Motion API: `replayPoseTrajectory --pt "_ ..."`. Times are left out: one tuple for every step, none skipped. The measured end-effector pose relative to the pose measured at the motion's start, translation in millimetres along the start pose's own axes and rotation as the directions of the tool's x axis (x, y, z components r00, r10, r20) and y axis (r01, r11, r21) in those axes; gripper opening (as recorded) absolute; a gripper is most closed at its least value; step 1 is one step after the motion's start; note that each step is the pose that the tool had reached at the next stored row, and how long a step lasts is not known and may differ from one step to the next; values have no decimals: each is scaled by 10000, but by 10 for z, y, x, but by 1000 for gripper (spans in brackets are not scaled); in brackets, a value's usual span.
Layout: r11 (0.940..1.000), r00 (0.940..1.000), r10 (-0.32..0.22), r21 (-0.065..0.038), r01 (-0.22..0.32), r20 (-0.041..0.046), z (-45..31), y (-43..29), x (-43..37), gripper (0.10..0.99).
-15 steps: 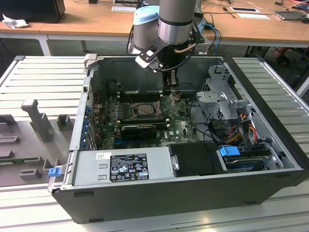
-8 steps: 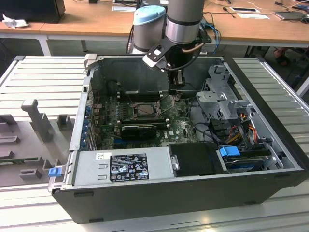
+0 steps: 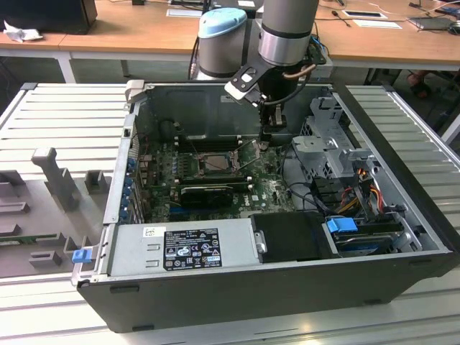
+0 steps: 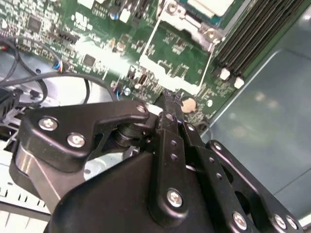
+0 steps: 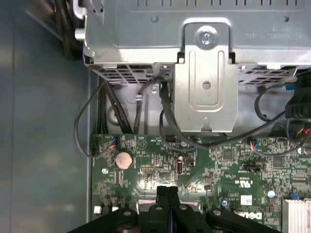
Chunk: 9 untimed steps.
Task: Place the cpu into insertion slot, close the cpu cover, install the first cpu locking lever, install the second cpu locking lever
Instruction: 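Close the cpu cover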
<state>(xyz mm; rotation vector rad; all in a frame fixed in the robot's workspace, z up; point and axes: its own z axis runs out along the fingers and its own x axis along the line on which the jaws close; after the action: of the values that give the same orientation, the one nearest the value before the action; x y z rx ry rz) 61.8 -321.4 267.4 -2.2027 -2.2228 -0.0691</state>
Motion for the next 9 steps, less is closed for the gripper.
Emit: replayPoseTrajectory --pt "10000 10000 2 -24 -2 1 17 -1 -1 106" --pt "10000 10000 -3 -39 3 0 27 -1 -2 106" --pt "10000 10000 -13 -59 13 4 35 -1 -3 106" --pt "10000 10000 -25 -64 25 5 43 -1 -4 106" --pt "10000 10000 -33 -65 33 11 52 -1 -4 106" --pt "10000 10000 -45 -64 45 27 71 -2 -5 106" --pt "10000 10000 -48 -64 48 32 86 -2 -6 106" --pt "10000 10000 -48 -64 48 32 96 3 -6 106" --pt "10000 10000 -48 -64 48 33 104 13 -7 106"
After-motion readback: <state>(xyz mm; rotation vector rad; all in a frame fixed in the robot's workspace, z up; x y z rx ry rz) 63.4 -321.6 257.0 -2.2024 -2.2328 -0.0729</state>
